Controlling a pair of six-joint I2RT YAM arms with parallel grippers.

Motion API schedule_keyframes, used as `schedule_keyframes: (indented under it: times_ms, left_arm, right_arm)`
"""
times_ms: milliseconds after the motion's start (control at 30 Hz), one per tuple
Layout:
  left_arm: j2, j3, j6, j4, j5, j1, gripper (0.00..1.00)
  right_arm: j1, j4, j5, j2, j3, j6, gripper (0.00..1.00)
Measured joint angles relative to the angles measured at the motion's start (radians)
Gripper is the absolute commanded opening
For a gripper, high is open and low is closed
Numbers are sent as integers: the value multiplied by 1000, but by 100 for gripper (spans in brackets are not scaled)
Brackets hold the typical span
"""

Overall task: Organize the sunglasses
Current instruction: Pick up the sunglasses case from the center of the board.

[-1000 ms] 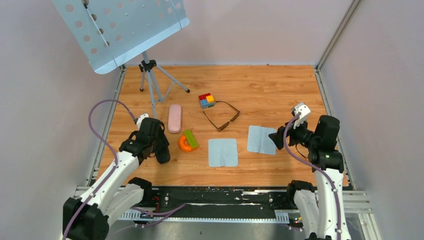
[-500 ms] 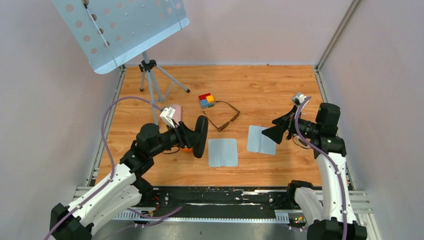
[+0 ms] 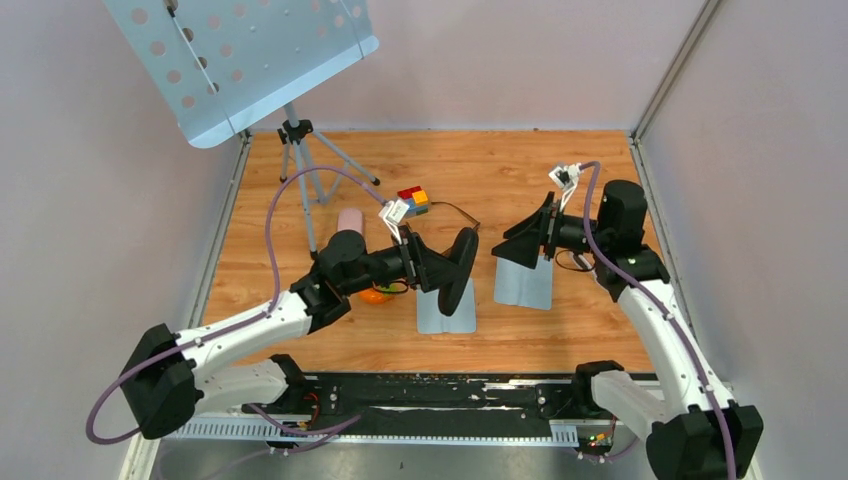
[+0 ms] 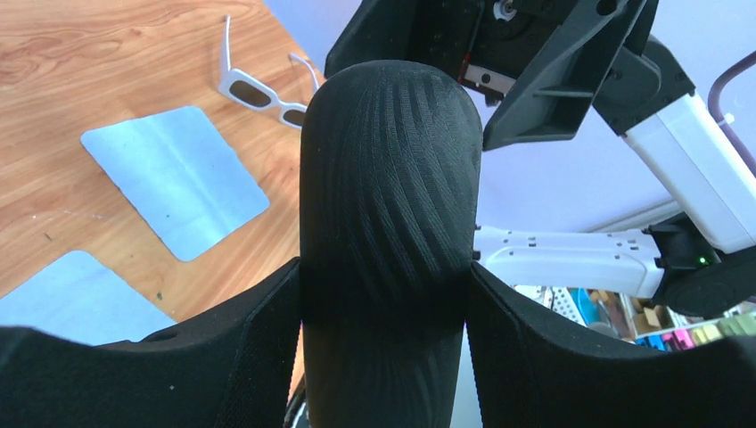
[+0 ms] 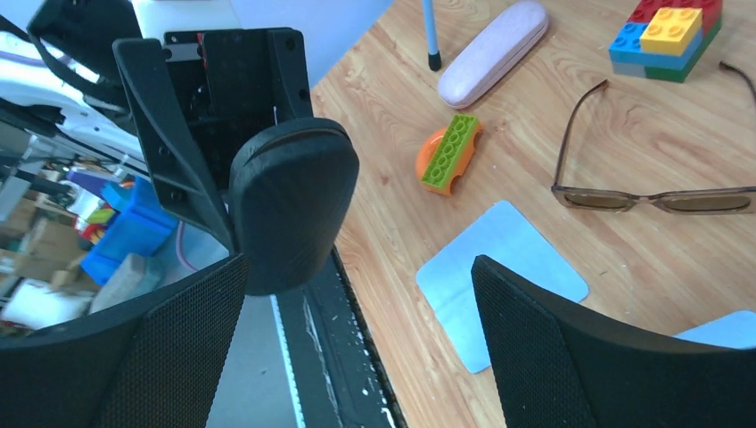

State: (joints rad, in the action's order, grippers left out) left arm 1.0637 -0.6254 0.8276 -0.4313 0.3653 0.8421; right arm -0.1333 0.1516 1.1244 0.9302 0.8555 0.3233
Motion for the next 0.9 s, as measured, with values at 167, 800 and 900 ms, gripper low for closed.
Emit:
schedule_keyframes:
  times_ms: [167,800,900]
  left_arm:
    - [82,-14,48,-90,-41,22,24]
    - [291,-79,213,-360,-24,80,19]
    - [280,-52,238,-413,-42,82,19]
  right_arm:
    - [-61,-72,-11,79,0,103,100]
    - [-118,-215,134,189,32,180,100]
    - [-97,-219,175,187,43,186,100]
